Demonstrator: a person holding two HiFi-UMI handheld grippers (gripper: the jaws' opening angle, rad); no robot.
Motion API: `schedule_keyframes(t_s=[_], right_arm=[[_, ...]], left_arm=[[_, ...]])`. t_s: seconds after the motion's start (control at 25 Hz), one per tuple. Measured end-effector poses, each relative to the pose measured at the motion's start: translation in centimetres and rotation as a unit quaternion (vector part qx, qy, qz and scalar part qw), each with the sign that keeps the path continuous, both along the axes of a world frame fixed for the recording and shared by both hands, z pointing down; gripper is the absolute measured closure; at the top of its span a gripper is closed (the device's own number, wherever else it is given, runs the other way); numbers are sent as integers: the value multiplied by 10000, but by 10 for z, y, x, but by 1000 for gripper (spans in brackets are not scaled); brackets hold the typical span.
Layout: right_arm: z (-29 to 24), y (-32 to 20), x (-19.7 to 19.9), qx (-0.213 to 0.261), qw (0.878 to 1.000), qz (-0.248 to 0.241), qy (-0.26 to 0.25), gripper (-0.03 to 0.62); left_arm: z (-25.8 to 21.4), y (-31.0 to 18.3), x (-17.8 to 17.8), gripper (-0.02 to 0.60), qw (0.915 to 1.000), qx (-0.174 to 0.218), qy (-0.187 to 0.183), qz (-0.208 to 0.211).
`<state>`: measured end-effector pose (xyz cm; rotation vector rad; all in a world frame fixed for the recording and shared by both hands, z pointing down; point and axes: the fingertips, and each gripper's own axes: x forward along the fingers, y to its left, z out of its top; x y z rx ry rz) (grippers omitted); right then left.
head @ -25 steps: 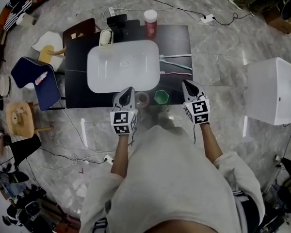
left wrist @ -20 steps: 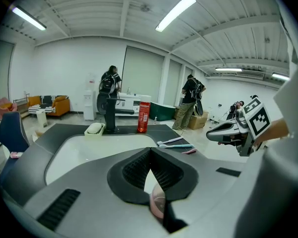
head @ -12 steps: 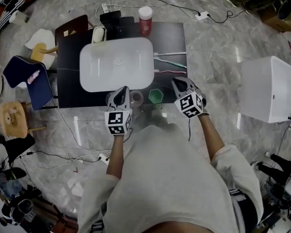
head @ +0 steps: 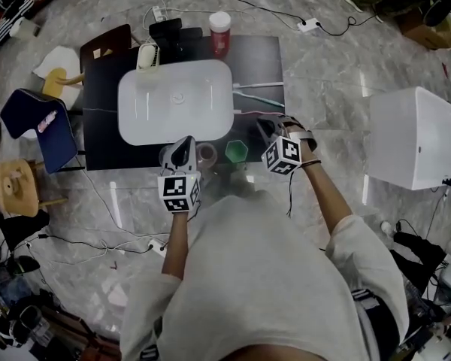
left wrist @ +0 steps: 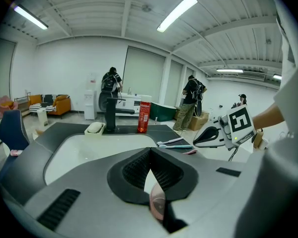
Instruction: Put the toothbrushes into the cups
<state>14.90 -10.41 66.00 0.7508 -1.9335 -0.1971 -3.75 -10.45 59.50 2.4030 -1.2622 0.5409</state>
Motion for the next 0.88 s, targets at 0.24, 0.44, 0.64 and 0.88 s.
schedule_keyframes(t_s=[0.24, 0.44, 0.64, 0.88], right_arm=[[5, -19, 1, 25, 9993, -303, 228, 534], [10, -40, 6, -5, 9985, -424, 344, 396], [18, -64, 11, -113, 9974, -531, 480, 407], [31, -95, 12, -255, 9953, -635, 681, 435]], left_arm=[[0, -1, 0, 555, 10000, -8, 26, -25], [0, -3, -2, 555, 10000, -4, 8, -62], [-2, -6, -3, 555, 9998, -33, 103, -143], [-3, -8, -2, 555, 9999, -15, 50, -132]])
